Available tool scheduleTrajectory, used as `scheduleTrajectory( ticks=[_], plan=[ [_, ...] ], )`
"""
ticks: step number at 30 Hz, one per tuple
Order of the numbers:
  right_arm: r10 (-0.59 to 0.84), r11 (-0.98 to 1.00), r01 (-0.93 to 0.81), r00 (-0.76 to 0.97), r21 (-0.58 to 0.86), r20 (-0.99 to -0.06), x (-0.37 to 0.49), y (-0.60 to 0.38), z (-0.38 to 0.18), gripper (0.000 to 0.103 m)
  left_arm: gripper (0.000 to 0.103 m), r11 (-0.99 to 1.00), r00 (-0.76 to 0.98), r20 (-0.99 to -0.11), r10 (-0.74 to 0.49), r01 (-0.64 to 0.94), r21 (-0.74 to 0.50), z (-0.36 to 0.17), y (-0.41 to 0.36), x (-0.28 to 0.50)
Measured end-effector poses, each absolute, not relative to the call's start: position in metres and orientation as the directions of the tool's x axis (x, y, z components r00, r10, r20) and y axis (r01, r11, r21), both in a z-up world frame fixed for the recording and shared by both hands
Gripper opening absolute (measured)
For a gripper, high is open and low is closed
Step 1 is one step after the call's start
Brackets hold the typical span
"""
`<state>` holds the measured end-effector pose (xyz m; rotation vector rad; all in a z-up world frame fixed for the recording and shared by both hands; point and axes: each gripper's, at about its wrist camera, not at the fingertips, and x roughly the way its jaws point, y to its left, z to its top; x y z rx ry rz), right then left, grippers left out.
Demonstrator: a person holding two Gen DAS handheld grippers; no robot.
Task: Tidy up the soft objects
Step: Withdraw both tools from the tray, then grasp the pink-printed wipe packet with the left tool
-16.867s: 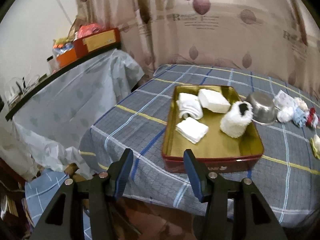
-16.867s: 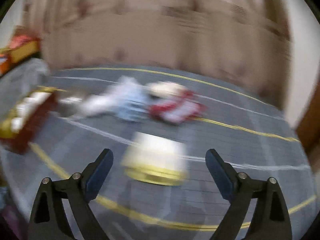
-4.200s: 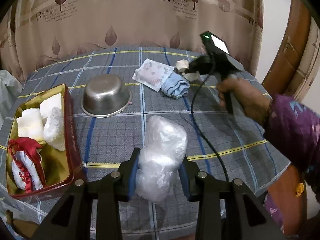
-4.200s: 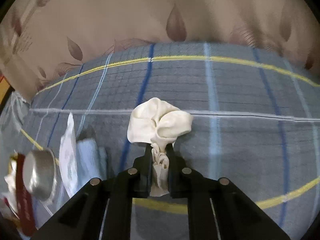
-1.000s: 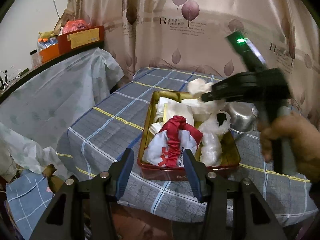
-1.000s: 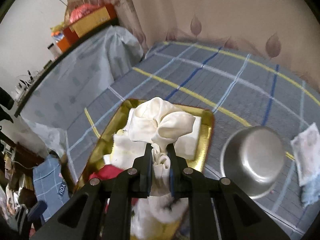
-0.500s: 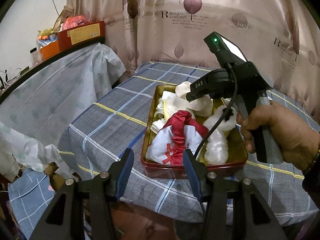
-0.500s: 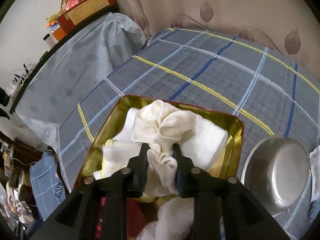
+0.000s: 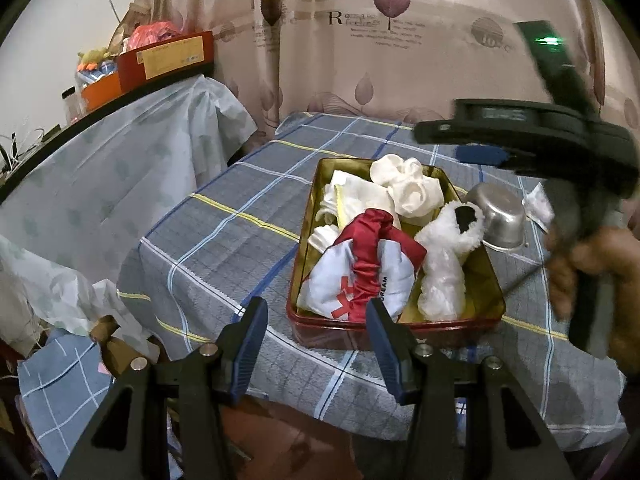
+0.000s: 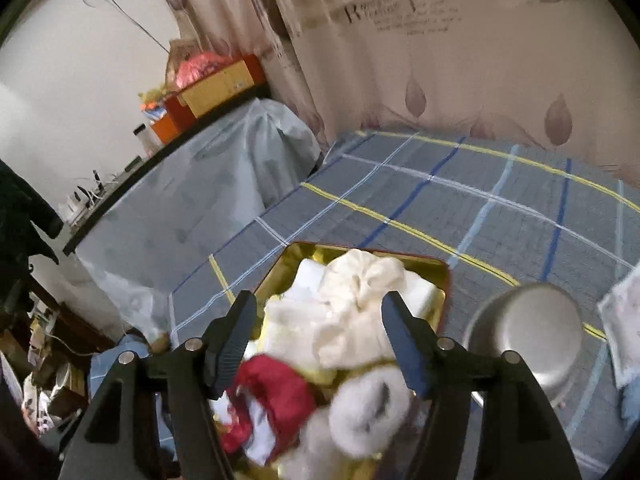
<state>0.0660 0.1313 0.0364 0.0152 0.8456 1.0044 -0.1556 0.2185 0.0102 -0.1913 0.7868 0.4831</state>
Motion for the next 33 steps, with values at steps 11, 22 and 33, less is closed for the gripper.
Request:
scheduleTrajectory(
  ticks=[11,22,33],
  plan=[
    [0.486,0.838,-0.534,0.636,0.112,-0.599,0.027,-0.037,0.029,0.090,0.052,0.881,0.600,-0.707,0.375,-0.468,0.070,0.010,0.204,-0.156],
    [-0.099,0.982,-0.037,0.728,-0.183,-0.679,0.069,-0.228,-0.037,0.094,0.052,0.885,0.583,-0.698,0.415,-0.438,0.160,0.003,0.183,-0.153],
    [-0.129,0.989,0.043,0.704,-0.139,-0.698,0.079,-0.259,-0.052,0.102,0.052,0.898,0.566,-0.703,0.431,-0.347,0.271,-0.007,0.151,-0.143]
  ],
)
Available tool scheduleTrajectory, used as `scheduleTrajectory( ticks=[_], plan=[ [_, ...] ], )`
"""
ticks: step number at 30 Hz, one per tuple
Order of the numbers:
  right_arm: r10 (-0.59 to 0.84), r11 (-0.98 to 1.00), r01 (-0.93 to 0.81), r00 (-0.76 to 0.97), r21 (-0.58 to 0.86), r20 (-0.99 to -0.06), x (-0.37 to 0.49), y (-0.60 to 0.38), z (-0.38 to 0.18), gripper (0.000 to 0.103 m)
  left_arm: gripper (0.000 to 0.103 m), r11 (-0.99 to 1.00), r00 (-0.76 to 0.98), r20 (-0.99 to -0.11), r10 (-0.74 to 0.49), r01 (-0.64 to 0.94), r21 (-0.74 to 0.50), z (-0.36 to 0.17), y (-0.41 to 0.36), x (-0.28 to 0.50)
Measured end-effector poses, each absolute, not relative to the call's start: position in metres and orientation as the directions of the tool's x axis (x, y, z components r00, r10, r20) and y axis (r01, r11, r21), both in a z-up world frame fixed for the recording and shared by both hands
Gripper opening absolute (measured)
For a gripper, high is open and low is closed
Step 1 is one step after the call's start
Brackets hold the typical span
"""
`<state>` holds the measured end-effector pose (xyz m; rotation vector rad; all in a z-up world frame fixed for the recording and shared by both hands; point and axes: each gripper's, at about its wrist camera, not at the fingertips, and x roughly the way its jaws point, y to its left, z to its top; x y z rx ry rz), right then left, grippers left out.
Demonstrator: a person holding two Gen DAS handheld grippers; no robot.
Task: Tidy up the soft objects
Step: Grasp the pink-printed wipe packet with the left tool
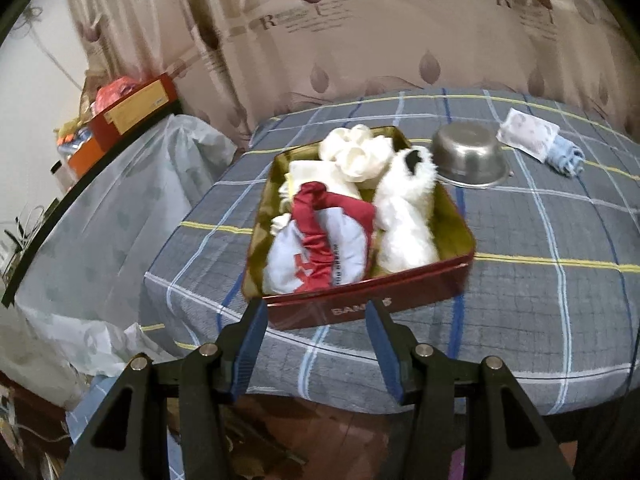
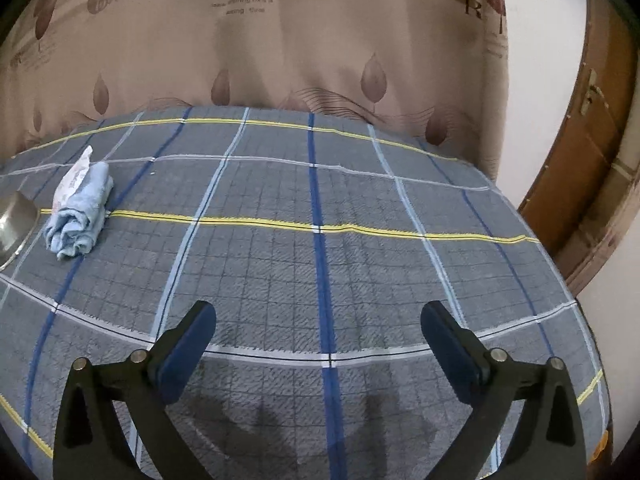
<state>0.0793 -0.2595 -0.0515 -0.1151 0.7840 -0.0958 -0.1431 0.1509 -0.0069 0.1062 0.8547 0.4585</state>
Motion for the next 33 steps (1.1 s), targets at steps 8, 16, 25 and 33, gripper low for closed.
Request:
scheduleTrajectory(
  ticks=[8,16,25,33],
  plan=[
    [-0.049,0.999,0.042,0.708,-0.027,-0.705,0.075,-0.279,-0.054,0.102,0.052,0.924,0.565,-0.734,0.378,-0.273,0.266,-0.007,0.121,-0.125],
    [-0.010,1.000,0.015,0.710,0.002,-0.704,0.075,-0.278,-0.053,0.102,0.052,0.964,0.598,-0.756,0.265,-0.158,0.213,0.007,0.084,-0.094],
    [0.036,0.998,0.010,0.734,0.064,-0.678,0.070,-0.286,-0.049,0.102,0.052,0.991,0.545,-0.829,-0.125,0.038,-0.124,0.024,0.050,-0.010],
    [0.079,0.994,-0.006,0.753,0.112,-0.654,0.066,-0.291,-0.045,0.102,0.052,0.932,0.460,-0.830,-0.316,-0.011,-0.361,0.027,0.046,0.106]
  ],
)
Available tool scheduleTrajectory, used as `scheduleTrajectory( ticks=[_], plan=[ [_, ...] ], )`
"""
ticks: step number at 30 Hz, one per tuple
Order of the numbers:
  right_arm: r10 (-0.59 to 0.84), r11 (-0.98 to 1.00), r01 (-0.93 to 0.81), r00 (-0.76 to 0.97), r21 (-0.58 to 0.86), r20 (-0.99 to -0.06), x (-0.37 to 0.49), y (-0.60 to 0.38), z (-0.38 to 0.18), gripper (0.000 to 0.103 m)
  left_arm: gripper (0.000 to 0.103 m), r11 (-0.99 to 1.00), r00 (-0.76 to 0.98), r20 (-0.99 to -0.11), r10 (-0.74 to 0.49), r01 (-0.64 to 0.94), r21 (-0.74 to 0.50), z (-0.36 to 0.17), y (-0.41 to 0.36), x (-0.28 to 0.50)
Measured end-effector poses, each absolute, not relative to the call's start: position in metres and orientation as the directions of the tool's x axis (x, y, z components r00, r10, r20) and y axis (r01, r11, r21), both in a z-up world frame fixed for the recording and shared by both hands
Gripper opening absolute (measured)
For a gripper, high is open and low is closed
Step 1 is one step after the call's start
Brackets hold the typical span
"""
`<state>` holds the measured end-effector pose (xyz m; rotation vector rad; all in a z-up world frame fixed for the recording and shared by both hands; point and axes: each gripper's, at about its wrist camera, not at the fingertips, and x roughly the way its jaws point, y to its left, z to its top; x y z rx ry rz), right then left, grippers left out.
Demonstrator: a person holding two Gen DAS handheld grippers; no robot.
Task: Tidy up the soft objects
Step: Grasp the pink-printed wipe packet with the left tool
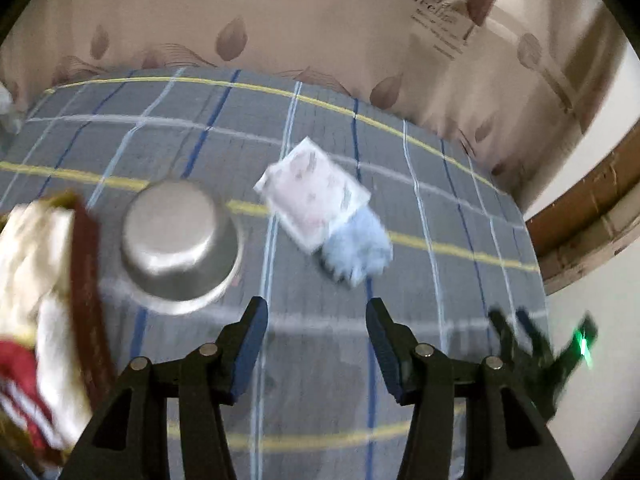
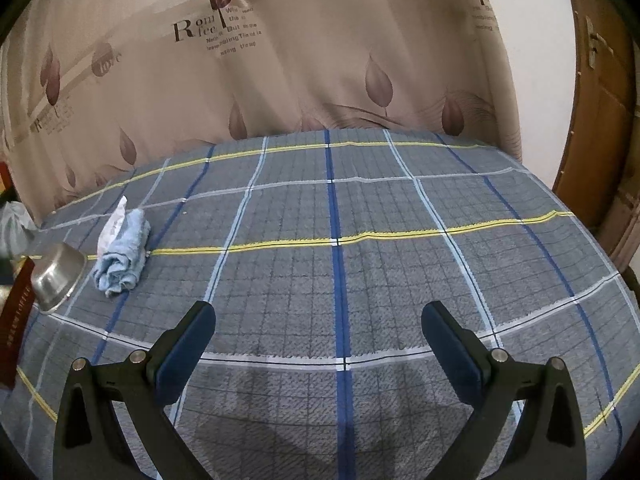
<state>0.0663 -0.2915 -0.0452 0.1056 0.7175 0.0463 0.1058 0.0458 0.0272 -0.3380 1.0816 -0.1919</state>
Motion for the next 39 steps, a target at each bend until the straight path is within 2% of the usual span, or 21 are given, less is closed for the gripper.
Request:
scheduleTrajectory(
  ticks=[5,10,17,26,28,29,35,39],
  plan=[
    [0.105,0.989,-0.015,0.765,0.146,-0.636,0.064,-0.295,-0.043,0.102,0.052,0.922,0.417,-0.844,-0.337,-0.036,-0.386,0.020,0.033,0.164],
    [0.125,0.985,-0.024,0.775,0.169,-0.619,0.061,-0.297,-0.042,0.102,0.052,0.834,0.374,-0.810,-0.452,-0.144,-0.532,-0.003,0.044,0.212],
    [0.147,0.981,-0.036,0.784,0.193,-0.603,0.059,-0.299,-0.040,0.102,0.052,0.844,0.295,-0.861,-0.415,-0.228,-0.485,-0.030,0.045,0.241],
    [0.155,0.978,-0.038,0.790,0.205,-0.593,0.057,-0.300,-0.039,0.102,0.052,0.840,0.296,-0.871,-0.392,-0.272,-0.470,-0.058,0.053,0.240],
    [0.154,0.977,-0.035,0.792,0.209,-0.591,0.058,-0.300,-0.039,0.102,0.033,0.861,0.307,-0.878,-0.368,-0.244,-0.446,-0.055,0.050,0.238],
    [0.153,0.977,-0.032,0.792,0.210,-0.591,0.058,-0.301,-0.039,0.102,0.018,0.873,0.309,-0.881,-0.357,-0.224,-0.432,-0.053,0.049,0.236],
    [0.150,0.976,-0.024,0.791,0.215,-0.593,0.059,-0.302,-0.039,0.102,0.013,0.906,0.406,-0.856,-0.321,-0.131,-0.402,-0.024,0.036,0.213],
    [0.152,0.975,-0.021,0.791,0.222,-0.593,0.060,-0.304,-0.039,0.102,0.013,0.892,0.482,-0.803,-0.349,-0.090,-0.442,0.003,0.033,0.182]
  ],
)
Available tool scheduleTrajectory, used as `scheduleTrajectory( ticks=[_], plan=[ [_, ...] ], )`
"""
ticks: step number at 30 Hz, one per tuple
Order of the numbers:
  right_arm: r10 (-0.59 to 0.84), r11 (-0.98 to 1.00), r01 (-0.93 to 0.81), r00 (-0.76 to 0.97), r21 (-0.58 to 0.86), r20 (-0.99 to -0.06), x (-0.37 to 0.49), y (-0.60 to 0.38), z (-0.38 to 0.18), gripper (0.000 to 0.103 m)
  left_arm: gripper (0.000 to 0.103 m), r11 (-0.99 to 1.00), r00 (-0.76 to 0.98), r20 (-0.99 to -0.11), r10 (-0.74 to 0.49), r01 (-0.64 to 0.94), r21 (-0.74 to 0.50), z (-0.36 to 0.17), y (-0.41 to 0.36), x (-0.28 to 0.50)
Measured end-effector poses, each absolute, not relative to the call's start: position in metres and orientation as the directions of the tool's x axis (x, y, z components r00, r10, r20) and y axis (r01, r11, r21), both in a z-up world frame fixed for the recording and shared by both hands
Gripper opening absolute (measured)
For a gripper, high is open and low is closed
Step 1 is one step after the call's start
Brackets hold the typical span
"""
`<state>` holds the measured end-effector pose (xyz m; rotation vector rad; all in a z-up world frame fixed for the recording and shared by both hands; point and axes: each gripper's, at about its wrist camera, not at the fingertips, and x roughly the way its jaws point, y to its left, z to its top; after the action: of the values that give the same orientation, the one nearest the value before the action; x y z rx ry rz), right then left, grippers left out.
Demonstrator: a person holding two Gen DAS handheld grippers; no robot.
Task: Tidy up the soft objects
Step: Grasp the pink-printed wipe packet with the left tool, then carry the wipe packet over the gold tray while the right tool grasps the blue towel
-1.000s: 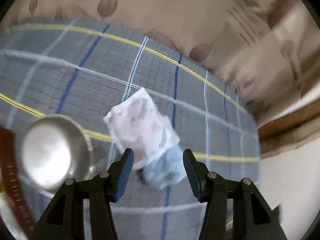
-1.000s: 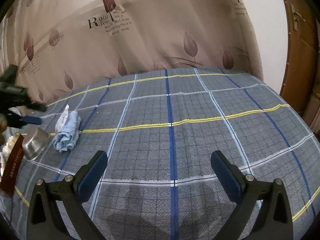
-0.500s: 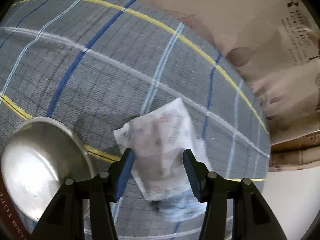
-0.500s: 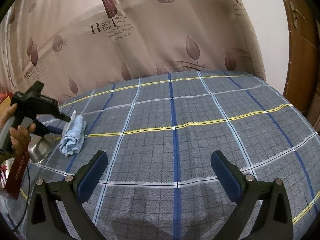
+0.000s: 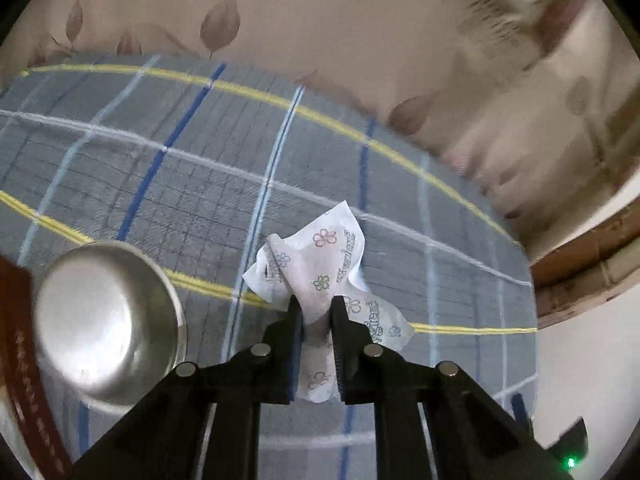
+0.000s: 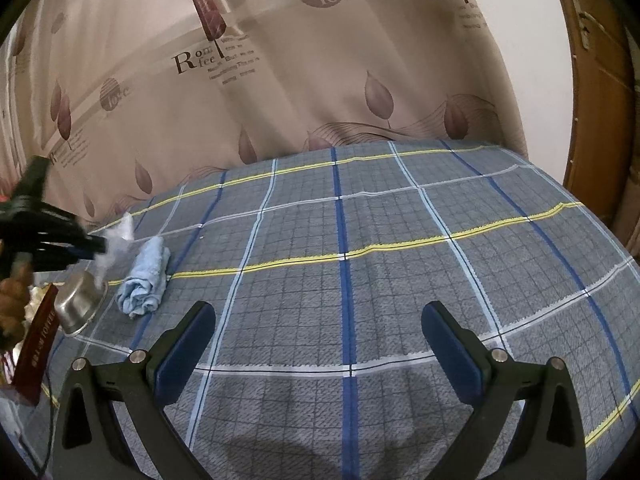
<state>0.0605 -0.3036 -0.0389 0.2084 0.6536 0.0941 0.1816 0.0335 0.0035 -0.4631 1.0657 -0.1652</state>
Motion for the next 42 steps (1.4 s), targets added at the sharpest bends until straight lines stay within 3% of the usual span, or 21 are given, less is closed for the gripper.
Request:
scheduleTrajectory(
  ticks=[6,19,29,42],
  plan=[
    [0.158,0.973,-0.021,0.784,0.229,-0.600,0.062,-0.305,-0.040,0.102,0.013,0.888,0.563,-0.745,-0.358,-0.041,-0.458,0.037,0.033,0.103],
    [0.127,0.984,-0.016,0.763,0.178,-0.634,0.067,-0.296,-0.041,0.102,0.013,0.886,0.603,-0.745,-0.286,-0.131,-0.446,0.048,0.096,-0.044],
    [0.327,0.945,-0.265,0.700,0.194,-0.635,0.079,-0.213,-0.013,0.103,0.013,0.885,0.665,-0.719,-0.200,-0.192,-0.424,0.062,0.147,-0.092],
    [0.350,0.922,-0.350,0.573,0.165,-0.741,0.151,-0.113,-0.023,0.103,0.013,0.844,0.686,-0.710,-0.157,-0.280,-0.458,0.055,0.206,-0.112]
  ],
)
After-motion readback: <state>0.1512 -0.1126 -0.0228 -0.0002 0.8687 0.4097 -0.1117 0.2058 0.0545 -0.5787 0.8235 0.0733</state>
